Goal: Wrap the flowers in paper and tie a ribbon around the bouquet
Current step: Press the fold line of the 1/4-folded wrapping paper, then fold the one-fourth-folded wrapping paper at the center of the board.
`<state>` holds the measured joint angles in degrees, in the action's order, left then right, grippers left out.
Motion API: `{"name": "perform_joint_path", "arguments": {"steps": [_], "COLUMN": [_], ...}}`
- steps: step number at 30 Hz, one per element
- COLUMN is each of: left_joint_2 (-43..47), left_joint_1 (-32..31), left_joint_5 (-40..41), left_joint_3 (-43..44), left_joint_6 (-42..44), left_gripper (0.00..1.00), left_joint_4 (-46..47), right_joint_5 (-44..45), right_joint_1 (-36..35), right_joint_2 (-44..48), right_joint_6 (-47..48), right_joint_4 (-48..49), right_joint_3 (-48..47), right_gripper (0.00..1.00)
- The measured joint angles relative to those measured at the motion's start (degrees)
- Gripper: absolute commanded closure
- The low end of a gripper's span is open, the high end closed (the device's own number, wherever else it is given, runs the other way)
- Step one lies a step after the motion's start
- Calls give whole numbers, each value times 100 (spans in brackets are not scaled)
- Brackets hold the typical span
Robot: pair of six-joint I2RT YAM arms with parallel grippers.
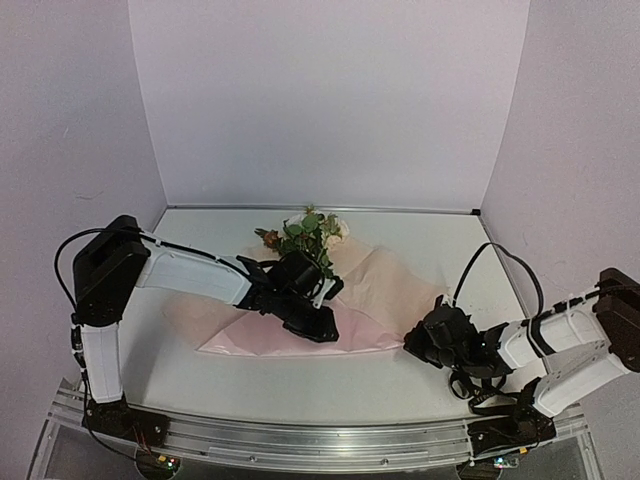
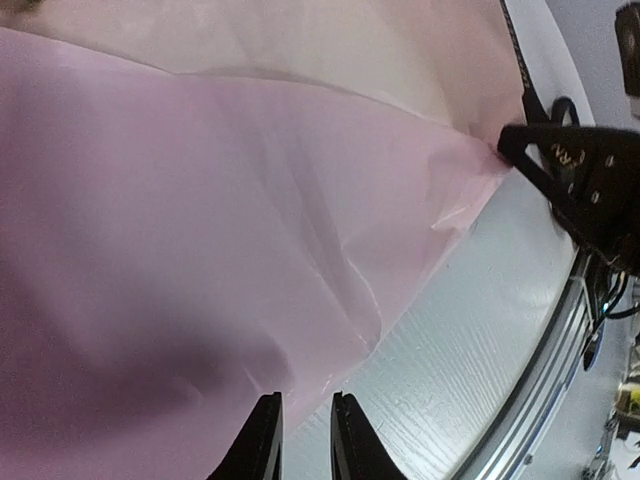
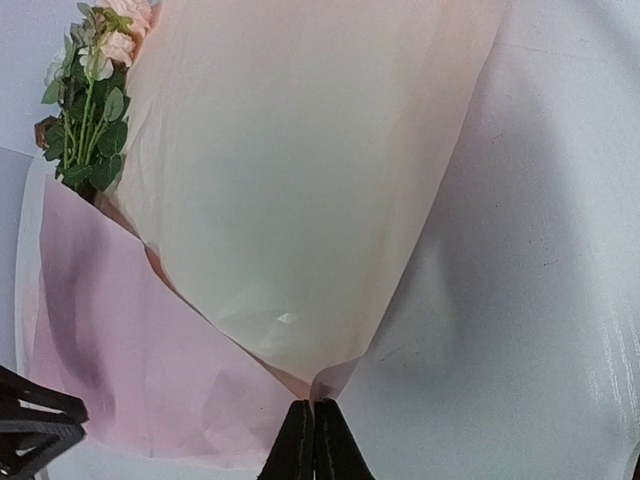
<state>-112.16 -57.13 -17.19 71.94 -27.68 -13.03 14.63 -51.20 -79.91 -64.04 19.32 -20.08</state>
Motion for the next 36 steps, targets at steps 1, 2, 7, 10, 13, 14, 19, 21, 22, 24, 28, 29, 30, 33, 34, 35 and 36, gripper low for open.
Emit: {"name": "perform_joint_path", "arguments": {"steps": [1,2,7,10,13,14,19,21,22,24,28,29,30,33,34,35,36], "left_joint_2": [-84,-140,-327,-515,-730,-792,-968,-968,-968,-968,-1006,-1039,-1087,-1236,-1281,-1331,-1374], "left_joint_1": [-60,-103,-175,-186,-198,-205,-218,-221,-222,-228,-284,-307,-335,-412,-437,-462,-484], "left_joint_5": [-32,-62,-363,-603,-802,-859,-1096,-1177,-1213,-1273,-1315,-1320,-1320,-1360,-1347,-1331,-1313], "left_joint_3": [34,58,382,689,886,909,889,836,822,804,807,809,824,929,1001,1077,1142], "left_joint_6": [113,214,745,1036,1232,1274,1326,1327,1326,1325,1326,1326,1326,1320,1315,1305,1291], "left_gripper": [81,81,82,83,84,85,85,85,85,85,85,85,85,85,85,85,85], "left_joint_4": [17,32,58,50,45,35,-88,-83,-81,-86,-77,-79,-83,-49,-45,-42,-43], "right_joint_5": [-16,-41,-231,-384,-515,-538,-555,-535,-517,-483,-395,-381,-377,-377,-379,-379,-377], "right_joint_1": [0,0,-1,-2,-2,-2,-2,-2,-2,-2,-2,-2,-2,-1,-1,-9,-23], "right_joint_2": [41,91,336,371,371,371,375,416,460,567,862,919,964,1057,1079,1104,1133], "right_joint_6": [23,53,224,312,386,402,468,488,499,523,602,627,665,762,802,847,899], "right_joint_4": [-19,-39,-192,-305,-432,-455,-615,-748,-819,-945,-1210,-1269,-1327,-1498,-1566,-1635,-1711], "right_joint_3": [0,0,0,-2,-4,-6,-7,-7,-7,-7,-7,-7,-7,-7,-10,-20,-38], "right_gripper": [100,100,100,100,100,100,100,100,100,100,100,100,100,100,100,100,100]}}
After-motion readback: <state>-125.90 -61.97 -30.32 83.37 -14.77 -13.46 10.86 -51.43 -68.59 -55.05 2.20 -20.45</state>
